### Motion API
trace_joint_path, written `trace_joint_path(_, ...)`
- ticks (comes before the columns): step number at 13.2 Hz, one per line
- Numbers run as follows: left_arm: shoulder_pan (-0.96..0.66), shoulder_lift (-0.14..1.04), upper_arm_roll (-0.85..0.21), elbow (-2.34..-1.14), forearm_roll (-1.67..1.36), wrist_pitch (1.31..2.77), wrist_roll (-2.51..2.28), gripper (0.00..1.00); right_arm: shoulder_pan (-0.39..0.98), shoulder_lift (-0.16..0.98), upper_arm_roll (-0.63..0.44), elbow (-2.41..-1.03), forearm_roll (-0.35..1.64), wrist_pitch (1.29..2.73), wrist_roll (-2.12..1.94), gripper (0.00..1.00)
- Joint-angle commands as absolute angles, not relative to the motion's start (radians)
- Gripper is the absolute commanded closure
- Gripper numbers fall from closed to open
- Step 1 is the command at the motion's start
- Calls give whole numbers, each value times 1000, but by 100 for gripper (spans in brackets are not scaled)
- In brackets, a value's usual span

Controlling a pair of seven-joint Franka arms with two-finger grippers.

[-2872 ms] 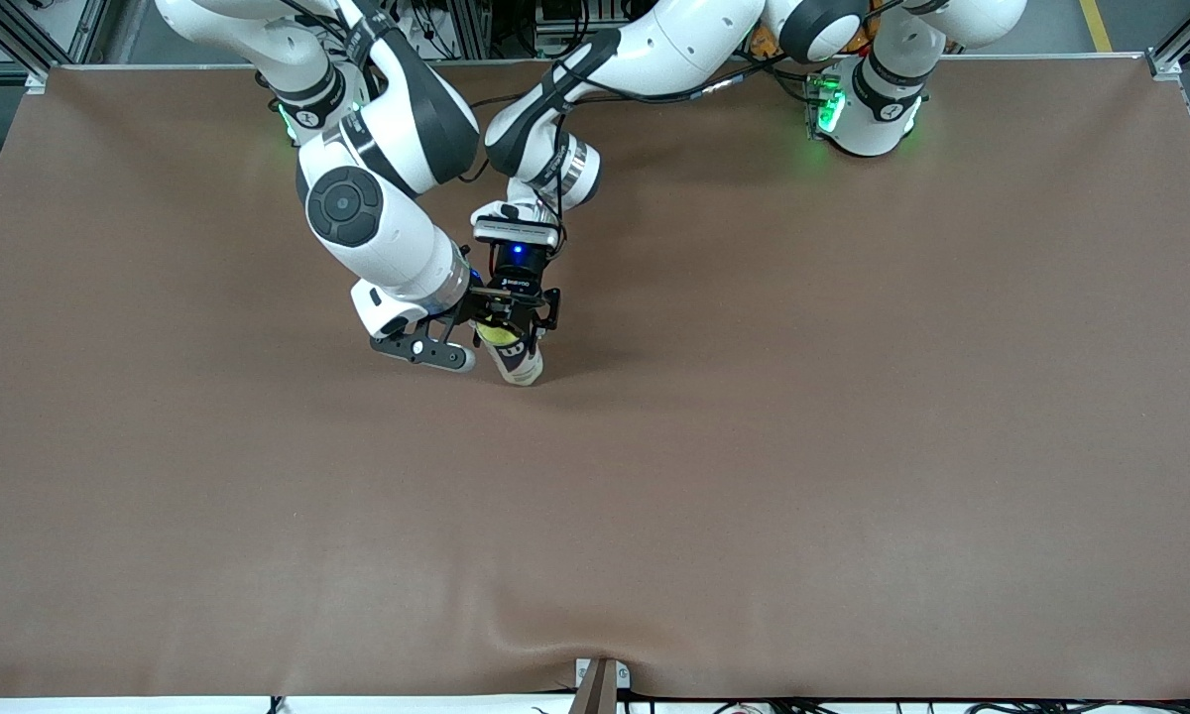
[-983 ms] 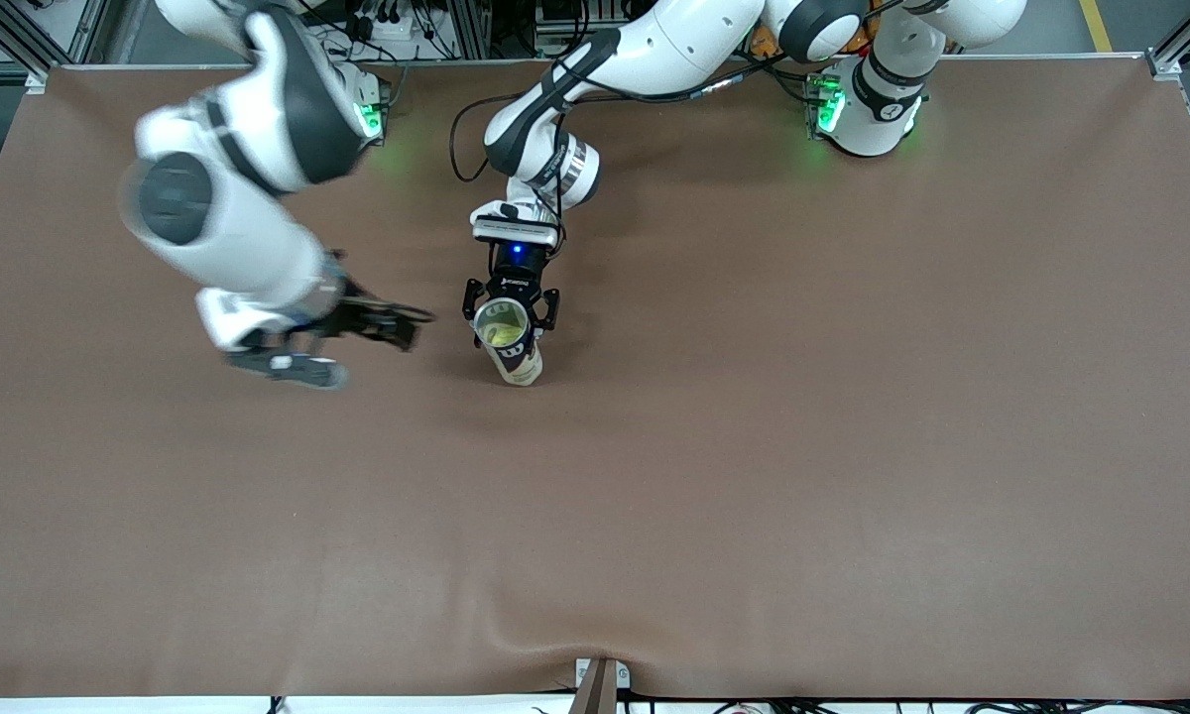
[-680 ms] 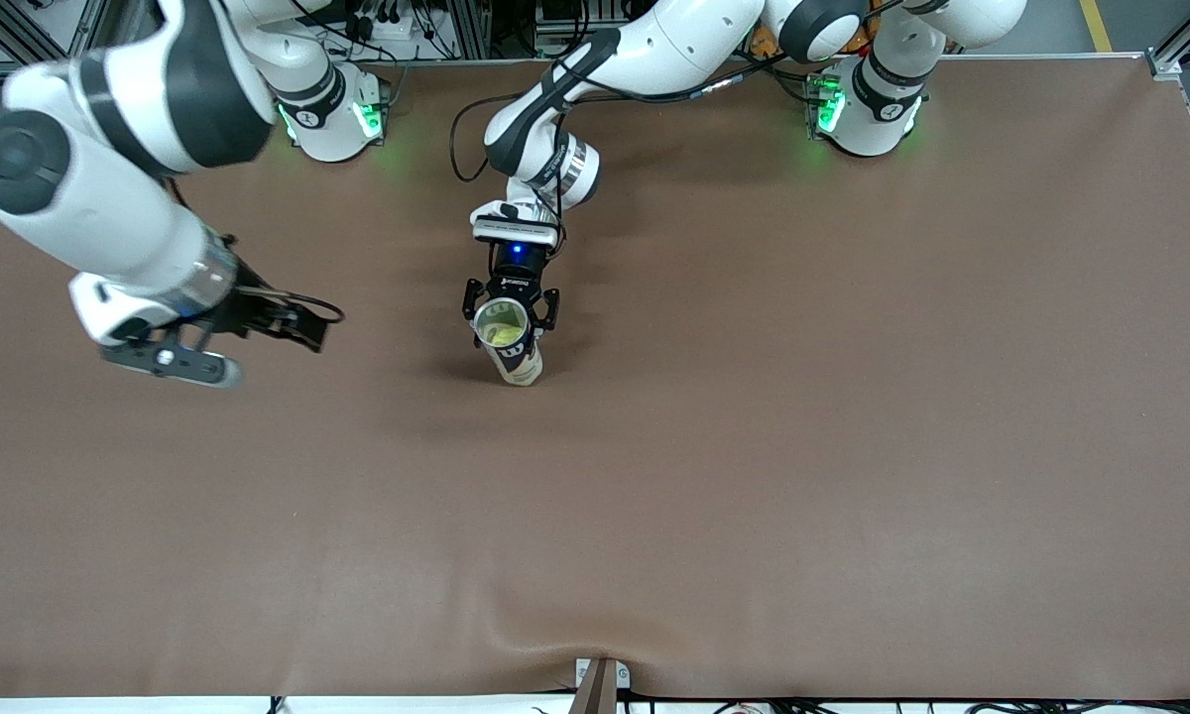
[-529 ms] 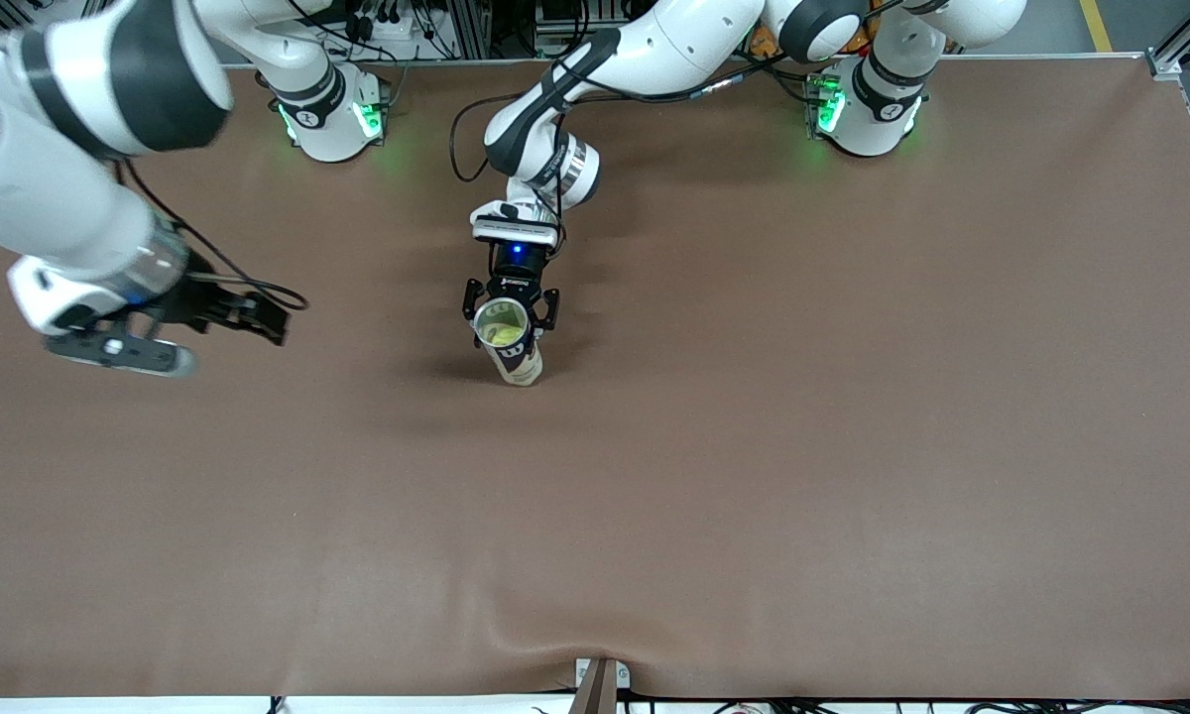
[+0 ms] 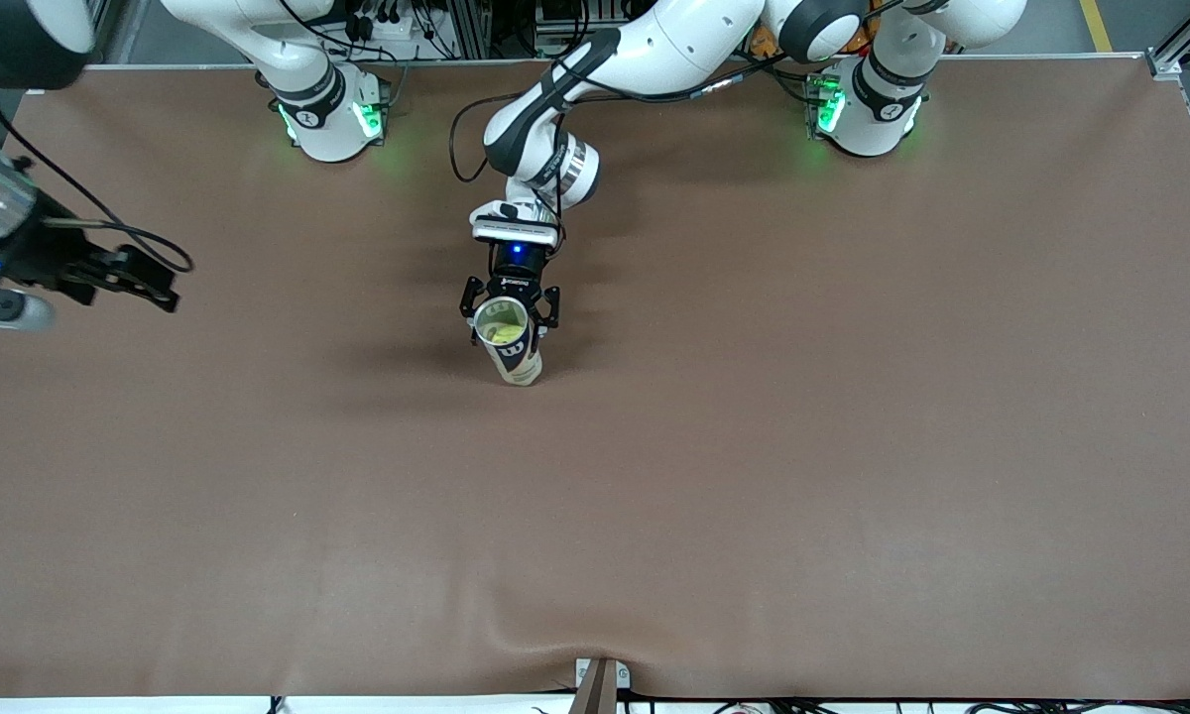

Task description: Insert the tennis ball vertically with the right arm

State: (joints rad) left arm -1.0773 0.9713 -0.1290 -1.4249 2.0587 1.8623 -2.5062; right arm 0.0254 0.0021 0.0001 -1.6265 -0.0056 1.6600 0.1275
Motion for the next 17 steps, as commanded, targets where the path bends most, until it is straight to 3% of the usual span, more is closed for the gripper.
trace_joint_path(1,-1080,997,-138,-1382,2040,1844,-2500,0,-32,-46,18,-1666,-14,1663,59,0)
trace_joint_path(9,-1118,982,-138,-1394,1947,1841,-2494,0,-71,-57,20,-1666,-12,1652,5,0)
trace_joint_path(17,-1127,916,-175,-1534,1882,1798,-2487,0,-71,-60,20,-1666,-11,1649,5,0)
